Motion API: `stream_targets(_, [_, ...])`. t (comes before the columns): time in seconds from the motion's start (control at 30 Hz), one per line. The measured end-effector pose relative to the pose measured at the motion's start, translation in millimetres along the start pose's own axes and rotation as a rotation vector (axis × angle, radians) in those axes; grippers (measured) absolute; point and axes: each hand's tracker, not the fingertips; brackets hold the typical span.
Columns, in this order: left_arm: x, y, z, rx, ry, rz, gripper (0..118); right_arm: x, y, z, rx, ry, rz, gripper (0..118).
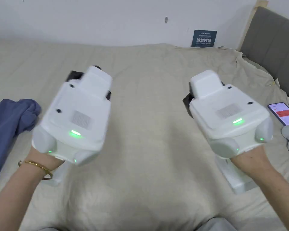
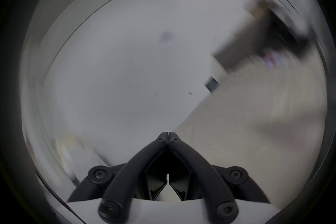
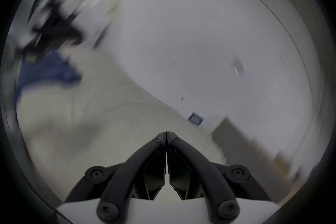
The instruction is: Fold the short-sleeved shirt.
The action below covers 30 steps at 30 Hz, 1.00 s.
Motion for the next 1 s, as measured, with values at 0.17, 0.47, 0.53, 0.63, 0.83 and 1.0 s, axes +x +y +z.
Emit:
stream_targets(0.17, [-11,-25,6,-0.073,0.074,0.335,0,6,-29,5,-0.003,-0.042,-0.301,0])
stream_targets(0.47, [12,-63,21,-0.177,0.019,0.379,0,-10,-62,10,-0.059,-0.050,-0.315,0])
stream_targets(0.53, [14,-65,23,-0.178,0.018,0.370,0,-11,-64,12,-0.063,-0.052,-0.313,0])
stream_targets(0.63, [14,-66,22,-0.182,0.014,0.360,0,-11,-66,14,-0.064,-0.057,-0.311,0])
stream_targets(0.83, [17,-66,23,-0.184,0.006,0.355,0,-12,-68,16,-0.069,-0.057,-0.304,0])
stream_targets(1.0, [17,-65,25,-0.183,0.007,0.337,0,-11,-67,17,-0.063,-0.056,-0.299,0])
